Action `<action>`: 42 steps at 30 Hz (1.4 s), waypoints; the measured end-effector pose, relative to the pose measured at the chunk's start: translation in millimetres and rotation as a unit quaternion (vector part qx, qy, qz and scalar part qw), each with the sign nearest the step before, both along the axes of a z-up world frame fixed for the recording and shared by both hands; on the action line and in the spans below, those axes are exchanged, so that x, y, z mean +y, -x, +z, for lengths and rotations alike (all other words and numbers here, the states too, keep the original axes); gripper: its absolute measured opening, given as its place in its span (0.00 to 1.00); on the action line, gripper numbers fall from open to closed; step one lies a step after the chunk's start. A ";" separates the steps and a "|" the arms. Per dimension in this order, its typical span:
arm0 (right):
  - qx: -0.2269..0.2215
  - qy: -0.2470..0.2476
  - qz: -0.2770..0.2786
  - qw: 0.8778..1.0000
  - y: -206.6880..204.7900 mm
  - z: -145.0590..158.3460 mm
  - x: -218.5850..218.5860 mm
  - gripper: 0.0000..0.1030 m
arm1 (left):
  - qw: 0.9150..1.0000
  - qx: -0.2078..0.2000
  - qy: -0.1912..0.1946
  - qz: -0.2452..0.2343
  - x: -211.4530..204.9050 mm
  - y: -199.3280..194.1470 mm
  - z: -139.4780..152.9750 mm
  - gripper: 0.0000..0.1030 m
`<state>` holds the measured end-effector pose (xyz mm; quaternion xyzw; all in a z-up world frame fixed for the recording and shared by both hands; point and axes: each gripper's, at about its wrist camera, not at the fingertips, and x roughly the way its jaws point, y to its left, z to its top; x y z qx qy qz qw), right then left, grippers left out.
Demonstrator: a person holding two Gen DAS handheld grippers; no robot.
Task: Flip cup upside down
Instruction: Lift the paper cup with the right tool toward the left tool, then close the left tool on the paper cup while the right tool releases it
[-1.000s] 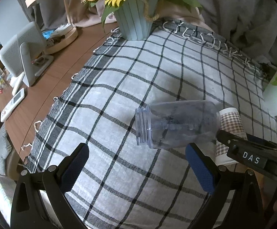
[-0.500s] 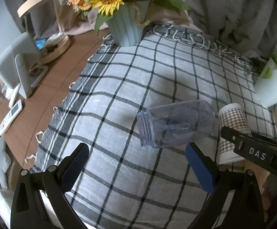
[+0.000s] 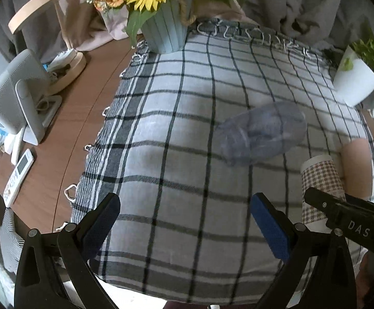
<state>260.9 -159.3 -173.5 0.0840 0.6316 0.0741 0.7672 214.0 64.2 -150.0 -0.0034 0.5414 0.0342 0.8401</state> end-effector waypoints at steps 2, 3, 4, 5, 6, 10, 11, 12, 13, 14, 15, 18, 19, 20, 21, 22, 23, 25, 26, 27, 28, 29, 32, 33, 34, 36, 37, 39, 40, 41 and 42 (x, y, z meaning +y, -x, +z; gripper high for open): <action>0.007 0.002 -0.007 1.000 7.2 -4.1 3.8 0.60 | 1.000 0.004 0.004 -0.010 3.1 1.9 -3.1 1.00; 0.009 0.003 -0.010 1.000 9.9 -5.6 5.0 0.60 | 1.000 0.006 0.006 -0.014 3.8 2.8 -4.3 1.00; 0.012 0.004 -0.014 1.000 12.8 -7.7 6.4 0.60 | 1.000 0.008 0.008 -0.018 5.0 3.1 -6.0 1.00; 0.014 0.005 -0.017 1.000 14.2 -9.7 6.9 0.60 | 1.000 0.011 0.011 -0.022 5.8 3.5 -7.6 1.00; 0.018 0.006 -0.019 1.000 15.2 -11.5 7.6 0.60 | 0.999 0.013 0.012 -0.026 6.3 3.9 -8.9 1.00; 0.024 0.013 -0.026 0.999 20.2 -16.4 10.9 0.60 | 0.999 0.020 0.016 -0.042 7.9 4.1 -13.9 1.00; 0.025 0.015 -0.028 0.999 21.3 -17.3 11.2 0.60 | 0.999 0.020 0.017 -0.044 7.7 3.9 -14.4 1.00; 0.025 0.016 -0.029 0.999 22.1 -17.6 11.1 0.60 | 0.999 0.020 0.017 -0.046 7.4 3.7 -14.8 1.00; 0.026 0.018 -0.029 0.999 22.8 -18.4 11.7 0.61 | 0.999 0.021 0.016 -0.046 7.6 3.8 -15.3 1.00; 0.027 0.020 -0.029 0.999 23.0 -19.2 12.6 0.61 | 0.999 0.021 0.015 -0.046 7.5 3.4 -15.6 1.00; 0.026 0.022 -0.029 0.999 22.5 -19.2 14.1 0.61 | 0.999 0.021 0.015 -0.044 7.6 3.6 -15.5 1.00; 0.024 0.023 -0.022 0.999 22.0 -16.8 15.2 0.73 | 0.999 0.023 0.020 -0.043 6.7 3.9 -13.4 1.00; 0.020 0.026 -0.025 0.999 23.4 -13.7 13.4 0.76 | 0.999 0.022 0.019 -0.043 5.5 4.0 -12.1 1.00; 0.011 0.029 -0.028 0.999 25.0 -8.0 10.1 0.77 | 0.999 0.019 0.018 -0.041 3.9 4.1 -9.1 1.00; 0.002 0.028 -0.030 0.999 26.1 -2.1 7.6 0.77 | 0.999 0.015 0.018 -0.041 1.6 4.1 -5.5 1.00; -0.008 0.029 -0.035 0.999 28.1 6.7 3.0 0.77 | 0.999 0.013 0.020 -0.042 -0.9 4.3 -2.4 1.00; -0.017 0.030 -0.041 0.999 29.9 14.5 -1.9 0.77 | 0.999 0.011 0.027 -0.043 -4.1 4.5 2.2 1.00; -0.029 0.034 -0.045 0.998 30.9 29.8 -11.9 0.77 | 0.998 0.006 0.039 -0.052 -13.4 4.2 10.6 1.00; -0.037 0.035 -0.051 0.997 31.2 38.6 -19.1 0.77 | 0.997 0.006 0.043 -0.059 -18.9 3.2 13.0 1.00; -0.045 0.036 -0.059 0.997 29.8 46.0 -26.3 0.77 | 0.997 0.007 0.047 -0.068 -25.7 1.8 15.6 1.00; -0.054 0.038 -0.068 0.995 29.9 53.8 -34.2 0.77 | 0.995 0.007 0.052 -0.080 -35.6 -0.4 18.3 1.00; -0.062 0.041 -0.076 0.994 30.1 60.7 -42.4 0.77 | 0.995 0.007 0.052 -0.089 -43.0 -2.2 19.6 1.00; -0.074 0.048 -0.093 0.992 26.3 72.8 -64.1 0.77 | 0.991 0.015 0.056 -0.118 -70.6 -11.1 19.1 1.00; -0.075 0.050 -0.099 0.991 25.1 73.8 -70.1 0.77 | 0.990 0.023 0.058 -0.127 -79.0 -13.6 17.1 1.00; -0.074 0.052 -0.106 0.990 24.1 74.0 -77.5 0.77 | 0.988 0.033 0.065 -0.137 -88.3 -17.9 13.8 1.00; -0.068 0.047 -0.121 0.989 23.0 72.1 -92.5 0.77 | 0.987 0.048 0.064 -0.142 -100.7 -24.4 8.0 0.99; -0.065 0.045 -0.126 0.989 23.7 71.0 -100.1 0.77 | 0.986 0.055 0.063 -0.145 -106.8 -27.2 4.3 0.99; -0.058 0.044 -0.136 0.988 22.8 66.6 -113.3 0.77 | 0.985 0.070 0.058 -0.148 -116.6 -33.1 -4.1 0.97; -0.054 0.042 -0.141 0.988 22.6 63.7 -119.8 0.77 | 0.985 0.075 0.056 -0.148 -120.6 -33.7 -7.2 0.97; -0.051 0.041 -0.143 0.988 21.8 61.3 -123.5 0.77 | 0.984 0.080 0.053 -0.148 -124.2 -35.8 -10.9 0.97; -0.048 0.040 -0.144 0.988 21.3 58.6 -126.2 0.77 | 0.984 0.085 0.049 -0.146 -127.2 -36.5 -13.6 0.96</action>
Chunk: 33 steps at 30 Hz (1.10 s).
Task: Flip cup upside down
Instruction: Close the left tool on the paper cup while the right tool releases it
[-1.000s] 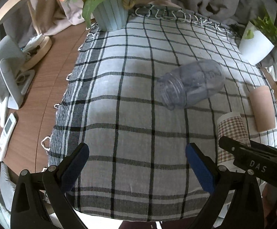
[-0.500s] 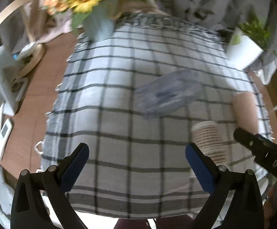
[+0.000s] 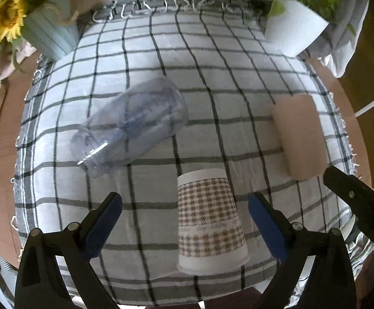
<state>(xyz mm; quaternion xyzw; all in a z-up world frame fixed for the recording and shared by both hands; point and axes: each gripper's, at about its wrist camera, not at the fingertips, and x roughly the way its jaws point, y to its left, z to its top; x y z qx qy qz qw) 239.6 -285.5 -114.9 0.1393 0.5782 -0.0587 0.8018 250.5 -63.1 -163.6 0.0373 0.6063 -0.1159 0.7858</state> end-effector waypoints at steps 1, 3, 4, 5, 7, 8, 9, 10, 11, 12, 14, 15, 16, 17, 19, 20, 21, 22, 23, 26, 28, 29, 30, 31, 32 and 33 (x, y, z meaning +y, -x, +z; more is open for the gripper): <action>0.003 -0.003 -0.001 1.000 0.0 -2.8 -4.2 0.77 | 1.000 0.004 -0.002 0.000 -2.5 -2.2 -2.8 0.96; 0.011 -0.006 -0.001 1.000 -1.1 -8.1 -9.3 0.77 | 1.000 0.009 -0.005 0.000 -8.2 -3.9 -6.6 0.96; 0.014 -0.009 -0.001 1.000 -1.2 -10.1 -11.0 0.77 | 1.000 0.014 -0.004 0.000 -10.1 -5.9 -9.6 0.96; 0.017 -0.010 -0.001 1.000 -1.5 -12.2 -12.6 0.77 | 1.000 0.018 -0.005 0.001 -11.6 -6.9 -11.9 0.96; 0.023 -0.010 -0.003 1.000 -3.6 -16.6 -16.4 0.77 | 1.000 0.028 -0.005 0.003 -13.1 -10.7 -17.8 0.95; 0.025 -0.012 -0.004 1.000 -5.2 -18.4 -18.1 0.77 | 0.999 0.036 -0.004 0.005 -13.5 -12.5 -21.1 0.94; 0.027 -0.013 -0.005 1.000 -5.5 -19.6 -19.2 0.77 | 0.999 0.042 -0.004 0.008 -13.7 -14.0 -23.9 0.92; 0.029 -0.015 -0.007 0.999 -5.9 -20.9 -20.4 0.77 | 0.999 0.045 -0.003 0.011 -14.4 -15.7 -26.3 0.92; 0.031 -0.015 -0.008 0.999 -6.2 -21.8 -20.9 0.77 | 0.999 0.047 -0.004 0.012 -14.2 -16.8 -27.9 0.92; 0.033 -0.016 -0.008 0.999 -6.5 -22.4 -20.8 0.77 | 0.999 0.048 -0.006 0.012 -14.7 -17.5 -28.9 0.91; 0.035 -0.016 -0.006 0.999 -7.3 -24.2 -20.8 0.77 | 0.999 0.050 -0.012 0.008 -16.7 -18.5 -30.9 0.88; 0.036 -0.016 -0.005 0.999 -8.0 -24.7 -20.7 0.77 | 0.999 0.052 -0.013 0.005 -17.6 -18.2 -32.1 0.87; 0.036 -0.017 -0.004 0.999 -7.9 -25.3 -20.7 0.77 | 0.998 0.056 -0.012 0.005 -17.7 -18.8 -33.8 0.86; 0.037 -0.018 -0.004 0.999 -8.0 -26.0 -21.0 0.77 | 0.998 0.059 -0.011 0.006 -19.2 -20.6 -35.8 0.85; 0.038 -0.019 -0.006 0.999 -7.7 -26.7 -21.7 0.77 | 0.998 0.067 -0.013 0.007 -19.5 -21.7 -40.3 0.82; 0.039 -0.019 -0.008 0.999 -7.5 -26.7 -22.4 0.77 | 0.997 0.070 -0.015 0.006 -19.9 -22.1 -42.4 0.78; 0.039 -0.019 -0.009 0.999 -7.2 -26.8 -23.1 0.77 | 0.997 0.074 -0.015 0.004 -20.5 -22.6 -44.4 0.71; 0.039 -0.019 -0.011 0.999 -6.7 -26.8 -23.9 0.77 | 0.997 0.077 -0.013 0.004 -21.5 -23.9 -45.6 0.68; 0.039 -0.020 -0.013 0.999 -6.3 -26.8 -24.8 0.77 | 0.997 0.081 -0.010 0.004 -21.8 -24.2 -47.1 0.66; 0.039 -0.019 -0.015 0.999 -5.5 -26.1 -25.8 0.77 | 0.996 0.085 -0.002 0.006 -23.3 -24.8 -48.5 0.57; 0.038 -0.018 -0.013 0.999 -5.3 -25.5 -25.9 0.77 | 0.997 0.081 -0.002 0.001 -23.5 -23.5 -45.7 0.55; 0.038 -0.018 -0.012 0.999 -5.3 -25.2 -25.8 0.77 | 0.997 0.079 -0.002 -0.001 -25.0 -22.5 -44.3 0.55; 0.038 -0.019 -0.012 0.999 -5.2 -24.8 -25.9 0.77 | 0.997 0.076 0.000 -0.003 -25.0 -21.2 -41.9 0.55; 0.037 -0.020 -0.011 0.999 -5.0 -24.2 -25.9 0.77 | 0.997 0.073 0.003 -0.003 -27.2 -18.9 -40.1 0.55; 0.036 -0.020 -0.011 0.999 -4.7 -23.3 -26.0 0.77 | 0.998 0.070 0.005 -0.001 -27.6 -16.7 -37.7 0.55; 0.035 -0.021 -0.011 0.999 -4.3 -22.1 -25.8 0.77 | 0.998 0.066 0.008 0.001 -28.2 -13.8 -33.1 0.55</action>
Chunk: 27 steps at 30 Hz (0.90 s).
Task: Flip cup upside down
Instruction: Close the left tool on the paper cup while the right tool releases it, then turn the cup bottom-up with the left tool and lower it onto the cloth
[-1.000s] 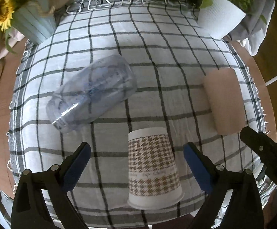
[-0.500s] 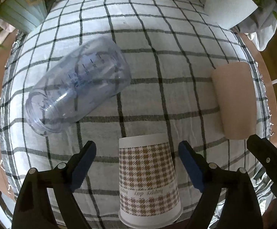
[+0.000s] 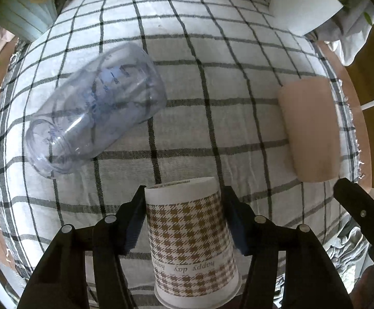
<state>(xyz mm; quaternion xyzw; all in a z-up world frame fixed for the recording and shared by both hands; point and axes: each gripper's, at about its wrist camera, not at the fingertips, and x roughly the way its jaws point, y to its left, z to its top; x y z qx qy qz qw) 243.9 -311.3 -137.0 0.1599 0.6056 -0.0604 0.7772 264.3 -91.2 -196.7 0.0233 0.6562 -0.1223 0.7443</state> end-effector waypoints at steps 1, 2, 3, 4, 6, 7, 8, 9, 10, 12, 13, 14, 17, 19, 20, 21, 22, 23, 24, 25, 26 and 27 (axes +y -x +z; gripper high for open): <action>-0.002 0.000 0.000 1.000 0.4 1.4 -0.2 0.77 | 1.000 -0.006 0.004 0.002 1.3 1.7 4.9 0.55; -0.002 -0.001 0.000 1.000 1.1 2.9 0.1 0.77 | 1.000 -0.010 0.007 0.004 4.1 3.6 10.1 0.55; -0.002 -0.003 0.001 1.000 1.4 4.4 0.1 0.77 | 1.000 -0.013 0.010 0.005 8.3 6.1 14.6 0.55; -0.004 -0.004 0.000 1.000 1.7 6.0 0.1 0.77 | 1.000 -0.019 0.013 0.005 10.1 6.5 18.1 0.55; -0.008 -0.008 0.000 1.000 1.9 9.5 0.3 0.77 | 0.999 -0.026 0.017 0.006 12.6 7.4 23.7 0.54; -0.012 -0.008 0.000 1.000 1.7 12.0 0.5 0.77 | 0.999 -0.031 0.018 0.006 13.2 7.5 27.3 0.54; -0.014 -0.008 0.000 1.000 2.2 13.5 1.2 0.77 | 0.999 -0.034 0.019 0.007 13.9 7.9 31.0 0.54; -0.017 -0.008 0.000 1.000 2.5 15.6 1.9 0.77 | 0.999 -0.038 0.021 0.008 13.6 7.8 33.9 0.54; -0.020 -0.009 0.001 1.000 2.3 18.0 1.9 0.77 | 0.999 -0.044 0.023 0.007 14.5 8.0 37.4 0.54; -0.025 -0.009 0.000 1.000 2.7 21.0 2.3 0.77 | 0.998 -0.050 0.022 0.007 12.7 8.2 41.0 0.54; -0.027 -0.009 0.000 1.000 2.7 22.4 2.3 0.77 | 0.998 -0.054 0.023 0.006 12.1 7.9 43.3 0.54; -0.028 -0.009 0.000 1.000 3.0 23.7 2.4 0.77 | 0.998 -0.056 0.022 0.005 11.9 8.1 44.9 0.54; -0.032 -0.008 -0.002 0.999 4.4 26.4 2.0 0.77 | 0.998 -0.062 0.021 0.004 9.9 9.9 47.9 0.54; -0.033 -0.007 -0.003 0.999 6.0 27.8 1.3 0.77 | 0.997 -0.067 0.025 0.004 9.4 12.6 50.6 0.54; -0.033 -0.007 -0.002 0.999 6.1 28.3 0.9 0.77 | 0.997 -0.069 0.027 0.003 9.0 14.1 51.8 0.54; -0.034 -0.007 -0.002 0.999 6.3 28.6 0.8 0.77 | 0.997 -0.072 0.029 0.004 9.4 16.2 54.0 0.53; -0.034 -0.008 -0.002 0.999 6.2 28.6 0.3 0.77 | 0.997 -0.077 0.029 0.004 8.9 17.7 55.6 0.53; -0.035 -0.008 0.000 0.999 6.6 29.2 -0.3 0.77 | 0.996 -0.083 0.026 0.003 6.8 18.7 56.6 0.53; -0.035 -0.008 0.002 0.999 7.1 29.6 -0.7 0.77 | 0.996 -0.087 0.021 -0.001 5.2 19.6 57.5 0.53; -0.035 -0.006 0.004 0.999 7.4 29.6 -1.2 0.77 | 0.996 -0.090 0.019 -0.005 3.8 20.6 58.0 0.53; -0.035 -0.005 0.004 0.999 8.3 29.9 -1.6 0.77 | 0.996 -0.090 0.019 -0.007 2.9 21.1 57.2 0.53; -0.035 -0.005 0.005 0.999 8.9 30.0 -2.1 0.77 | 0.996 -0.087 0.020 -0.008 2.2 21.6 56.2 0.53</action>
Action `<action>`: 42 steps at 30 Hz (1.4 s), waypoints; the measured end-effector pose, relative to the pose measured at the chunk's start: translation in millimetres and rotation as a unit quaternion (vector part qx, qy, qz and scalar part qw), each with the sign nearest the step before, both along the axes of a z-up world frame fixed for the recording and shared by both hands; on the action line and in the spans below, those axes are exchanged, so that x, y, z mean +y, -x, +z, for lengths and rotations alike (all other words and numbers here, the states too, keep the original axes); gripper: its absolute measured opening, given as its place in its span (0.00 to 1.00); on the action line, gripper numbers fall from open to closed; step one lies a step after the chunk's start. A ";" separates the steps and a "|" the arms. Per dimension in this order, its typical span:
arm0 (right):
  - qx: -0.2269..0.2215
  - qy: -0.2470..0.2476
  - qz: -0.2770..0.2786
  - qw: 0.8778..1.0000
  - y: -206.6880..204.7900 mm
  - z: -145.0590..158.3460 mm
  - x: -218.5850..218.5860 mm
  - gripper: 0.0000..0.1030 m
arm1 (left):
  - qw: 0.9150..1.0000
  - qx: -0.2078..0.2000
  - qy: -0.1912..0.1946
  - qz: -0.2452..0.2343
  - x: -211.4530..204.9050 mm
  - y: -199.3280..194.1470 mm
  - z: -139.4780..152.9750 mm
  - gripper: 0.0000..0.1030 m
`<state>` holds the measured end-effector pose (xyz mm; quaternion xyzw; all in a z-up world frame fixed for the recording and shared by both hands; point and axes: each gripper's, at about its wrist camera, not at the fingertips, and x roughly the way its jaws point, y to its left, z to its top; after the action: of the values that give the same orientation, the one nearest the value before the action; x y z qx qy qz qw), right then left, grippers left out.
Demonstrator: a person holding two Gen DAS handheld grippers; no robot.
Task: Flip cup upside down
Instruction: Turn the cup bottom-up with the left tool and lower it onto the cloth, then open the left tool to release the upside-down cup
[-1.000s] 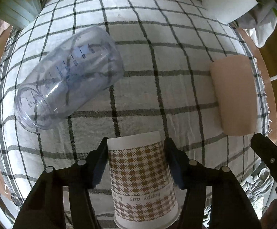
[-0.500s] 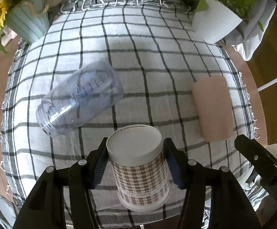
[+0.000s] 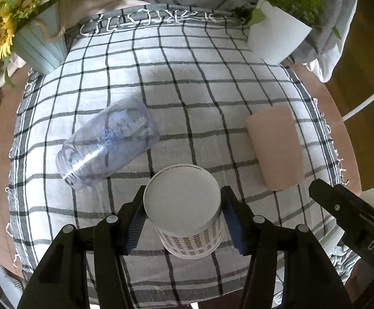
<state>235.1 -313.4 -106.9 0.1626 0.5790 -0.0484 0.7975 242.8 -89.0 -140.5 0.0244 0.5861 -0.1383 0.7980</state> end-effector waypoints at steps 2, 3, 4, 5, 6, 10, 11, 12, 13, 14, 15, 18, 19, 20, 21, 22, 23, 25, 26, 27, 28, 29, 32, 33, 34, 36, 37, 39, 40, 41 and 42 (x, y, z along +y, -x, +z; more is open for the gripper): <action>0.002 0.001 0.000 1.000 0.9 -0.4 -1.8 0.77 | 1.000 0.006 0.011 -0.002 -0.4 2.8 -0.6 0.53; 0.002 0.001 0.000 1.000 1.2 -0.2 -3.4 0.77 | 1.000 0.004 0.013 -0.003 -2.0 4.7 -0.6 0.53; 0.001 0.002 0.000 1.000 2.1 0.3 -4.7 0.77 | 1.000 0.000 0.011 -0.004 -3.5 7.0 -0.4 0.53; 0.000 0.003 0.001 1.000 3.3 0.8 -4.9 0.77 | 1.000 -0.003 0.008 -0.004 -4.9 9.2 -1.0 0.53; -0.001 0.007 0.002 1.000 4.5 1.1 -4.5 0.77 | 1.000 -0.004 0.007 -0.005 -6.2 11.1 -2.0 0.53; 0.001 0.014 0.003 1.000 8.0 0.0 -9.0 0.77 | 1.000 0.000 0.009 -0.006 -9.8 17.6 -6.0 0.53; 0.003 0.015 0.002 1.000 9.0 -0.8 -10.4 0.77 | 1.000 0.000 0.008 -0.006 -10.1 19.0 -5.9 0.53; 0.004 0.015 0.002 1.000 10.2 -1.4 -11.6 0.77 | 1.000 -0.001 0.006 -0.007 -11.1 20.8 -6.1 0.53; 0.005 0.015 0.002 1.000 11.3 -1.8 -11.9 0.77 | 1.000 -0.002 0.005 -0.007 -11.8 22.8 -6.1 0.53; 0.006 0.015 0.002 1.000 12.5 -2.4 -12.9 0.77 | 1.000 -0.003 0.003 -0.007 -12.2 25.1 -6.4 0.53; 0.007 0.015 0.002 1.000 13.5 -3.0 -13.1 0.77 | 1.000 -0.002 0.003 -0.007 -11.9 27.0 -7.1 0.53; 0.009 0.016 0.006 1.000 16.0 -3.6 -14.3 0.77 | 1.000 0.006 0.006 -0.003 -11.7 33.7 -9.7 0.53; 0.009 0.016 0.007 1.000 16.6 -3.9 -14.7 0.77 | 1.000 0.008 0.005 -0.003 -11.9 36.0 -10.6 0.53; 0.010 0.016 0.008 1.000 16.8 -4.2 -15.2 0.77 | 1.000 0.009 0.004 -0.003 -12.2 38.4 -11.4 0.53; 0.010 0.017 0.011 1.000 17.0 -4.4 -15.4 0.77 | 1.000 0.010 0.004 -0.002 -12.4 40.7 -12.1 0.53; 0.010 0.018 0.014 1.000 17.0 -4.7 -15.7 0.77 | 1.000 0.010 0.003 -0.002 -12.9 42.3 -12.6 0.53; 0.010 0.019 0.017 1.000 17.3 -4.8 -15.6 0.77 | 1.000 0.010 0.002 -0.002 -13.1 43.7 -12.8 0.54; 0.011 0.020 0.021 1.000 17.5 -5.5 -15.8 0.77 | 1.000 0.006 0.000 0.000 -14.2 45.3 -13.1 0.54; 0.011 0.020 0.023 0.999 17.5 -6.0 -16.0 0.77 | 1.000 0.007 0.001 0.001 -14.4 45.4 -13.8 0.54; 0.012 0.021 0.025 0.999 17.7 -6.3 -16.0 0.77 | 1.000 0.008 0.002 0.002 -14.4 45.3 -14.4 0.54; 0.013 0.021 0.026 0.999 17.8 -6.7 -16.1 0.77 | 1.000 0.010 0.003 0.005 -13.9 45.2 -14.8 0.54; 0.013 0.020 0.027 0.999 17.8 -6.8 -16.4 0.77 | 1.000 0.010 0.004 0.008 -13.4 44.9 -15.1 0.54; 0.012 0.019 0.031 0.999 17.6 -7.0 -17.3 0.77 | 1.000 0.008 0.005 0.014 -13.6 43.0 -16.3 0.54; 0.012 0.019 0.032 0.999 17.5 -7.2 -17.5 0.77 | 1.000 0.009 0.005 0.014 -14.1 42.4 -16.9 0.54; 0.013 0.019 0.032 0.999 17.6 -7.3 -17.4 0.77 | 1.000 0.008 0.004 0.016 -14.5 41.9 -17.0 0.54; 0.013 0.018 0.035 0.999 17.8 -7.3 -17.1 0.77 | 1.000 0.008 0.003 0.018 -15.9 41.3 -17.8 0.54; 0.013 0.018 0.037 0.999 17.6 -7.5 -17.3 0.77 | 1.000 0.009 0.003 0.019 -16.6 41.0 -18.4 0.54; 0.013 0.017 0.037 0.999 17.7 -7.6 -17.2 0.77 | 1.000 0.009 0.002 0.020 -18.3 40.6 -18.7 0.54; 0.013 0.016 0.038 0.999 17.6 -8.0 -17.7 0.77 | 1.000 0.009 0.001 0.021 -18.7 40.6 -18.7 0.54; 0.014 0.016 0.038 0.999 17.7 -8.1 -17.7 0.77 | 1.000 0.007 0.000 0.023 -18.9 40.8 -18.6 0.54; 0.014 0.016 0.038 0.999 17.8 -8.0 -17.7 0.77 | 1.000 0.007 -0.001 0.024 -19.0 41.0 -18.6 0.55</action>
<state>217.2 -331.1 -115.0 0.1269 0.5951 -0.0298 0.7930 201.8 -108.1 -159.1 0.0106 0.5924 -0.1188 0.7968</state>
